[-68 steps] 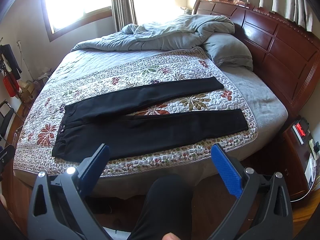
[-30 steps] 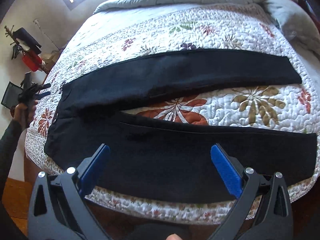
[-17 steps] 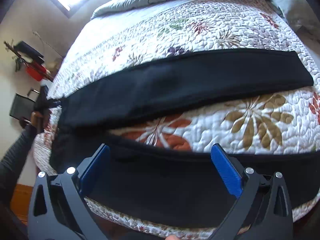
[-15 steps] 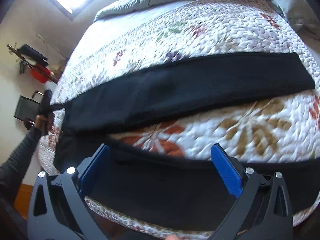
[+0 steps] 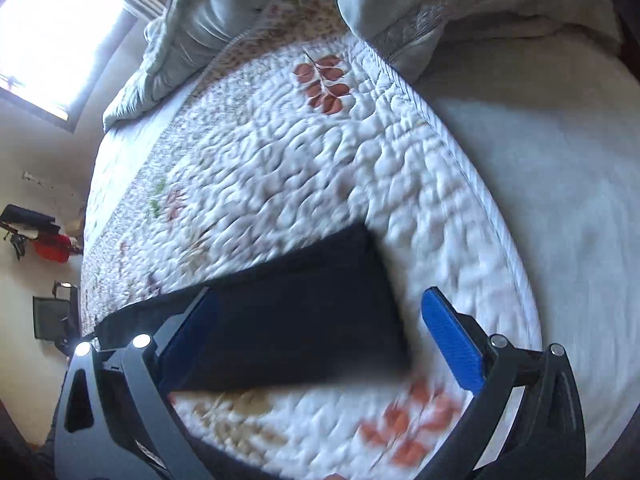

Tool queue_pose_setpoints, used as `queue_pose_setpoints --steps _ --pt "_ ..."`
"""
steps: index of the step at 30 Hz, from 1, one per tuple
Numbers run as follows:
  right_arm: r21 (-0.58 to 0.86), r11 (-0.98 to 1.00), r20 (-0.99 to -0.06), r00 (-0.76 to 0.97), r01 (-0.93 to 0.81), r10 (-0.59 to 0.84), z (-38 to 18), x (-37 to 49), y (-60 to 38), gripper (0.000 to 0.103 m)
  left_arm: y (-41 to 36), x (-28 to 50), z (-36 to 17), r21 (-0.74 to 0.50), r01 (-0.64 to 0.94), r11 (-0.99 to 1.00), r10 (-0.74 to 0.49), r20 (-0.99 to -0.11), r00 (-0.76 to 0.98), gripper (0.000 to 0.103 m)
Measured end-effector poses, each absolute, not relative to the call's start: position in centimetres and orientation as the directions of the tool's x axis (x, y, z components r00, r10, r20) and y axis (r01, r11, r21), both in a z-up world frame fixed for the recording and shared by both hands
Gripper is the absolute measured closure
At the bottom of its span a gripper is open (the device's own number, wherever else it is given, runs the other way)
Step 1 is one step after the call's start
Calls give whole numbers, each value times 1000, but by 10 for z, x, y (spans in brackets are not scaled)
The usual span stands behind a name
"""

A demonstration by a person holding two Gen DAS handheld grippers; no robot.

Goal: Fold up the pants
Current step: 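Grasp the trouser waistband with the left tool while the right tool grasps the leg hems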

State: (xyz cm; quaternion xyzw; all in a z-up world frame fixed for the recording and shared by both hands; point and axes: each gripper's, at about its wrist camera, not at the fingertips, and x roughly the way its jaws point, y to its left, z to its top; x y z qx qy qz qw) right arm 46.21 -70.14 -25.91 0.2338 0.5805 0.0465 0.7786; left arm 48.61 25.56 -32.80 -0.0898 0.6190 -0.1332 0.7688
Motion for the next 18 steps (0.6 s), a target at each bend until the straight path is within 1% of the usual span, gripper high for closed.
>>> queue_pose_setpoints --steps 3,6,8,9,10,11,12,13,14,15,17,18 --pt "399 903 -897 270 157 350 -284 492 -704 3 261 485 -327 -318 61 946 -324 -923 208 67" --pt "368 924 -921 180 101 347 -309 508 -696 2 259 484 -328 -312 47 949 -315 -925 215 71" --pt "359 932 -925 154 53 348 -312 507 -691 3 259 484 -328 -318 30 948 -317 -922 221 72" --pt "374 927 -919 151 35 365 -311 506 -691 3 259 484 -329 -321 21 947 -317 -921 227 72" --pt "414 910 -901 154 26 405 -309 505 -694 5 260 484 -329 -325 13 946 -319 -919 230 72" --pt "439 898 -889 155 20 431 -307 504 -695 11 261 484 -330 -340 -1 940 -330 -914 234 68" --pt "469 883 -874 152 15 461 -306 503 -696 17 263 484 -330 -366 -19 930 -351 -905 242 57" --pt "492 870 -863 140 8 486 -307 503 -697 29 263 484 -331 -398 -38 917 -376 -891 254 51" --pt "490 872 -865 131 3 485 -307 503 -696 29 260 485 -330 -400 -38 916 -377 -889 259 44" --pt "490 872 -864 127 -10 487 -308 502 -695 29 253 485 -329 -375 -26 927 -356 -898 259 41" --pt "496 868 -861 130 0 492 -308 501 -698 34 239 486 -329 -296 8 955 -289 -924 250 42" --pt "496 869 -861 135 5 491 -308 502 -697 42 239 487 -329 -283 2 959 -275 -929 249 49"
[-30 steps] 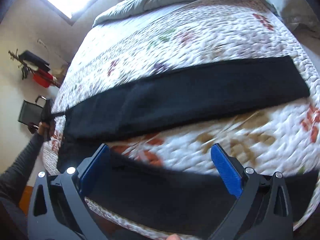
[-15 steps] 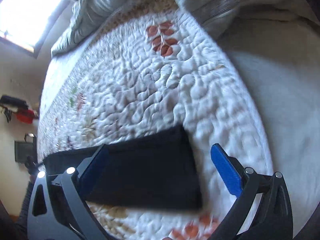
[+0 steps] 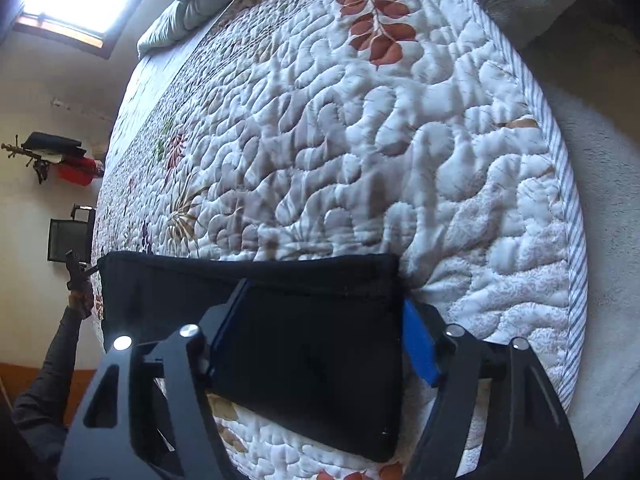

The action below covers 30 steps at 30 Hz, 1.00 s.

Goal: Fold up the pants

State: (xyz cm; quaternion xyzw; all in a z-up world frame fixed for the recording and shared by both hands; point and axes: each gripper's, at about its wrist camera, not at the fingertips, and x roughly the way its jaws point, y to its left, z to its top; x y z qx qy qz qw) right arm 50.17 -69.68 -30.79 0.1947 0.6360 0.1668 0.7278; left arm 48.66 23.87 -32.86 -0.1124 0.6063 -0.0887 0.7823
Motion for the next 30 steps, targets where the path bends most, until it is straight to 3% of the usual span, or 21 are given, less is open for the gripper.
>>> queue_pose_setpoints --steps 1,2,5,12,20,21,22,30 --pt "496 868 -860 145 13 490 -306 501 -701 53 241 487 -328 -282 -11 959 -271 -930 249 54" --pt "497 867 -859 150 17 490 -303 499 -709 65 246 487 -327 -284 -25 959 -269 -930 251 69" --pt "511 860 -851 143 -1 506 -302 497 -708 79 254 482 -322 -308 -33 951 -290 -922 258 80" --pt "471 882 -867 181 -10 465 -296 497 -697 84 251 475 -309 -288 -22 957 -268 -916 298 89" --pt "400 916 -877 280 -25 390 -254 462 -691 86 249 445 -256 -318 9 948 -295 -866 403 91" --pt "382 924 -881 294 -23 372 -247 454 -693 88 248 440 -249 -320 16 947 -298 -861 412 91" --pt "366 930 -884 306 -19 354 -242 447 -695 96 245 433 -239 -321 27 947 -301 -855 423 91" --pt "333 943 -876 365 -18 316 -211 371 -691 97 234 380 -194 -339 80 937 -335 -814 475 91"
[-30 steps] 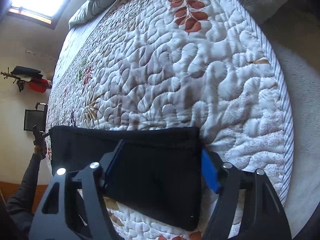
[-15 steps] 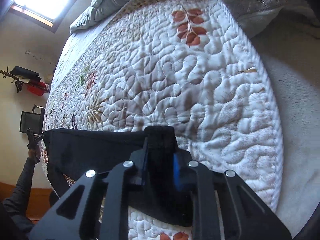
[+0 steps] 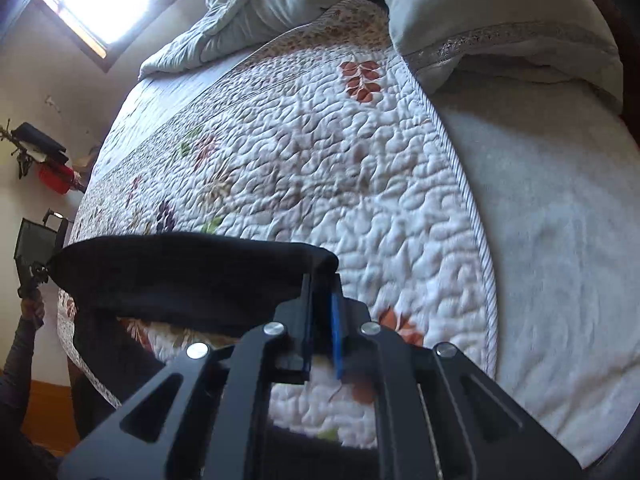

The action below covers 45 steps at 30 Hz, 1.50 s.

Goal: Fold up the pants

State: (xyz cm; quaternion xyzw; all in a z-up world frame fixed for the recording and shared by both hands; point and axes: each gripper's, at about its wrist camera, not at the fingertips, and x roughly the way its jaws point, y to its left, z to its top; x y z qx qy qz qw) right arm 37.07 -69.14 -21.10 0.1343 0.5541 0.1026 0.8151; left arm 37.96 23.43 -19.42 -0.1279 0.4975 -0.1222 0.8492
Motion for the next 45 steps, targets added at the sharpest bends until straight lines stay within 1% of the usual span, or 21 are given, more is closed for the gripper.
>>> queue_pose_setpoints --steps 4,6,9,12,15,19,23,27,29,30,31,32,33,35,38,39,40,41,42,44,45 --pt "334 943 -858 416 9 300 -194 338 -696 97 232 356 -179 -332 94 939 -333 -800 499 91" --pt "309 951 -865 424 26 269 -191 324 -698 97 233 344 -171 -327 103 939 -332 -789 517 91" --pt "269 962 -875 430 50 222 -190 302 -701 97 232 323 -157 -342 132 931 -355 -756 550 91" --pt "255 964 -869 456 77 194 -196 272 -703 97 232 298 -156 -331 142 933 -352 -752 557 90" --pt "237 966 -879 447 107 167 -211 241 -702 97 234 273 -164 -325 141 935 -347 -763 546 89" --pt "248 956 -857 495 154 143 -219 198 -699 97 241 235 -181 -332 128 935 -348 -776 526 87" --pt "199 964 -864 495 176 88 -231 165 -683 96 238 210 -210 -315 124 941 -336 -817 469 86" --pt "196 955 -877 476 221 70 -247 143 -675 94 237 196 -238 -306 97 947 -317 -847 427 83" --pt "214 944 -877 476 251 72 -250 135 -676 86 241 189 -245 -296 54 954 -290 -859 422 79" --pt "246 930 -876 474 274 92 -253 130 -678 83 245 186 -248 -297 29 955 -281 -863 420 74" --pt "274 917 -874 473 291 111 -255 128 -679 77 251 181 -250 -298 -1 955 -271 -868 416 69" --pt "290 907 -870 479 304 118 -255 124 -679 72 257 177 -251 -295 -27 955 -258 -873 415 59" --pt "317 896 -863 486 312 136 -256 121 -679 70 263 169 -252 -292 -55 955 -244 -876 416 53" --pt "357 872 -859 484 333 167 -258 117 -679 64 273 157 -251 -293 -90 952 -231 -877 421 49" --pt "442 824 -835 498 355 233 -261 109 -678 62 291 133 -239 -358 -163 919 -244 -845 476 45" --pt "494 790 -813 516 362 271 -262 104 -678 62 295 124 -233 -413 -193 890 -268 -817 510 44" --pt "539 758 -788 536 367 301 -262 100 -679 57 295 119 -230 -462 -207 862 -294 -790 539 42" --pt "606 706 -746 570 367 344 -263 95 -680 53 293 115 -228 -508 -213 835 -322 -763 560 33" --pt "651 665 -714 594 366 372 -264 92 -680 50 286 114 -227 -540 -204 817 -348 -743 572 28" --pt "735 567 -644 642 371 415 -268 87 -681 40 270 120 -230 -566 -203 799 -365 -725 584 19" --pt "774 514 -607 667 370 432 -271 85 -681 39 265 125 -234 -576 -215 789 -370 -725 581 18"
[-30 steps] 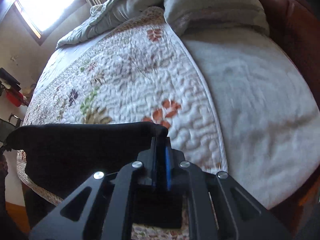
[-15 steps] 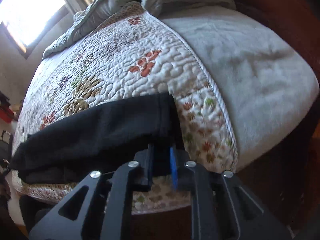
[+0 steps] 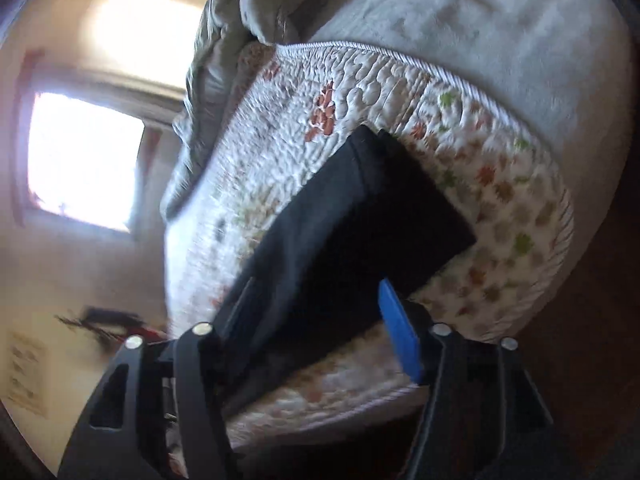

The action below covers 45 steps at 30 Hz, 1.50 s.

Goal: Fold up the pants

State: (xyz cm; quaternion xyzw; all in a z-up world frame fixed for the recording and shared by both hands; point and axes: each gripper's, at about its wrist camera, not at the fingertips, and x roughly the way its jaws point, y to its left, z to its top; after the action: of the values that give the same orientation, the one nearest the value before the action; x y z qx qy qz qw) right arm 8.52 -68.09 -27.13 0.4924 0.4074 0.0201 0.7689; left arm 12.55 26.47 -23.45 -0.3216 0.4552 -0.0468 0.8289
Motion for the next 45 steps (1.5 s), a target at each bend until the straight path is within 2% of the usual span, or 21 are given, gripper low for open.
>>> queue_pose_setpoints --steps 4,9,10,12,14,15,18,21,26,27,28,29,31,33,37,39,43,45 --pt "832 397 -543 713 387 443 -278 87 -682 37 254 156 -272 -582 -373 723 -364 -779 510 17" --pt "813 432 -569 693 391 443 -272 93 -678 35 245 176 -287 -549 -425 720 -336 -811 479 20" --pt "812 433 -570 693 391 442 -270 96 -678 34 244 178 -286 -553 -424 717 -340 -809 480 23" --pt "809 437 -574 691 394 440 -270 99 -677 33 240 183 -285 -515 -428 742 -312 -831 460 44" --pt "807 434 -578 690 401 436 -271 103 -677 33 239 185 -287 -494 -447 746 -295 -846 443 55" --pt "809 429 -575 693 402 435 -273 100 -679 32 241 185 -288 -487 -458 744 -288 -851 439 64" --pt "808 406 -578 706 426 408 -274 108 -685 31 248 179 -290 -503 -486 714 -285 -844 454 77" --pt "811 352 -578 732 468 360 -274 109 -697 27 249 178 -292 -506 -481 716 -279 -839 467 83" --pt "794 327 -605 715 512 351 -282 123 -704 27 249 180 -295 -504 -481 717 -282 -842 460 84" --pt "788 332 -613 709 518 349 -283 127 -703 29 250 181 -296 -503 -488 714 -283 -844 456 84" --pt "778 343 -626 700 527 344 -285 133 -703 44 250 180 -297 -503 -492 711 -283 -845 454 84" --pt "770 353 -634 692 531 344 -286 137 -702 70 249 181 -296 -498 -493 713 -280 -847 452 84" --pt "734 419 -672 660 534 336 -281 158 -697 97 247 186 -285 -508 -482 714 -287 -840 461 90" --pt "728 474 -665 681 495 308 -259 171 -695 98 248 193 -267 -548 -458 700 -315 -813 490 93" --pt "741 565 -570 784 363 245 -207 163 -690 98 259 192 -231 -641 -421 641 -377 -741 555 93" --pt "742 534 -599 759 405 256 -238 154 -701 98 269 185 -237 -621 -431 655 -359 -758 545 93" --pt "670 498 -727 622 550 291 -322 149 -710 98 267 181 -291 -549 -481 683 -377 -830 411 93" --pt "708 442 -694 656 550 297 -331 139 -711 98 268 173 -305 -553 -504 664 -390 -831 397 93"
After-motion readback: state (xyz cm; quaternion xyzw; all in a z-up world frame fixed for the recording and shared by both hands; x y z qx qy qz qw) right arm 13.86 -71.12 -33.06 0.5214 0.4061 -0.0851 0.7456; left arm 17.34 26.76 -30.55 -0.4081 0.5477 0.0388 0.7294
